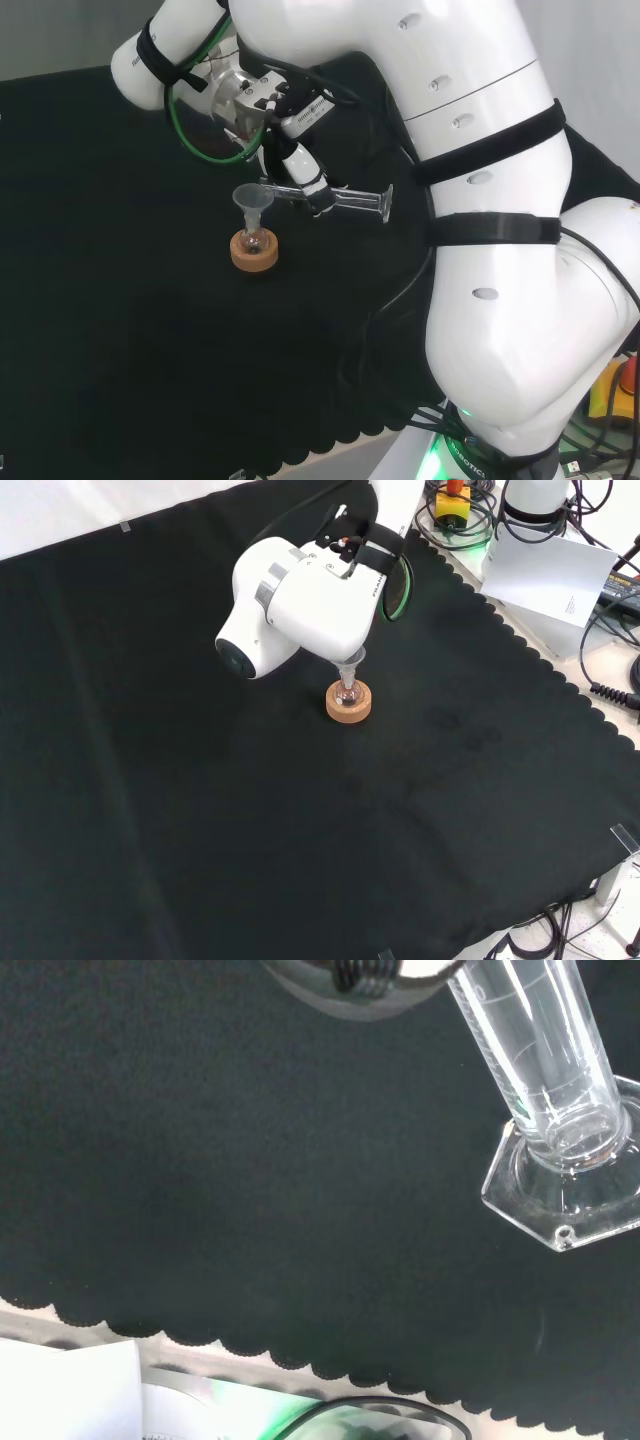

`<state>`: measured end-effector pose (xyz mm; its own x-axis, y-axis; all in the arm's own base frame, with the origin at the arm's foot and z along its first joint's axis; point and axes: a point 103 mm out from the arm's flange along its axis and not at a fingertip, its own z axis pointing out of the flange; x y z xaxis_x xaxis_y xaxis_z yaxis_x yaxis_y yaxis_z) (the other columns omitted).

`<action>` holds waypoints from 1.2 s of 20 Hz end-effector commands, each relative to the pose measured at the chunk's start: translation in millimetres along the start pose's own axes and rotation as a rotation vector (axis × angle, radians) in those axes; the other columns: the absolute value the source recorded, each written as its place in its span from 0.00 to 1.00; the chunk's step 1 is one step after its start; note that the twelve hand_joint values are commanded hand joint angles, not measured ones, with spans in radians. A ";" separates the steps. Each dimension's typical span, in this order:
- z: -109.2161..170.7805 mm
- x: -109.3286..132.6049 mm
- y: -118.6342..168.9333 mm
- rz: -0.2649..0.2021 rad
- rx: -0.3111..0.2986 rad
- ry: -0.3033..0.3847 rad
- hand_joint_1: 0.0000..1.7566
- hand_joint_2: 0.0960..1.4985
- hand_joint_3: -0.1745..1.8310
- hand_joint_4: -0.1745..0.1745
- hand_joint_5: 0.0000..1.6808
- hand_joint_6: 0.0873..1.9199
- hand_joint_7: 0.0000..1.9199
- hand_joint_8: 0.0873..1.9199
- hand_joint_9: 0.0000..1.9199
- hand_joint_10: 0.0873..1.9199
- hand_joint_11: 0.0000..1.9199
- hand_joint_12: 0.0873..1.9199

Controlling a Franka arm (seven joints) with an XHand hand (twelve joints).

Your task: Pour the water from the graduated cylinder into the round-bottom flask.

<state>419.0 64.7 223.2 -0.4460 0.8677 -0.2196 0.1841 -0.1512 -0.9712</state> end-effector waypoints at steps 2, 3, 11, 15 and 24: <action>-2.5 1.1 -0.3 0.022 0.024 -0.011 0.85 0.69 0.08 0.13 0.58 0.43 0.46 0.53 0.58 0.49 0.55 0.40; -2.8 0.6 -0.2 0.024 0.027 -0.010 0.85 0.69 0.08 0.13 0.58 0.43 0.46 0.53 0.58 0.49 0.55 0.40; -5.9 -0.6 -0.6 0.041 0.052 -0.008 0.85 0.69 0.08 0.13 0.58 0.43 0.46 0.53 0.58 0.48 0.55 0.40; -7.5 -0.1 -1.5 0.050 0.060 -0.011 0.85 0.69 0.08 0.13 0.58 0.43 0.46 0.53 0.58 0.48 0.55 0.40; -9.0 -0.7 -4.1 0.068 0.070 -0.011 0.85 0.69 0.08 0.13 0.58 0.43 0.47 0.53 0.58 0.48 0.55 0.40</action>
<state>426.3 69.2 227.4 -0.4456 0.8500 -0.2808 0.1540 -0.2363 -0.9594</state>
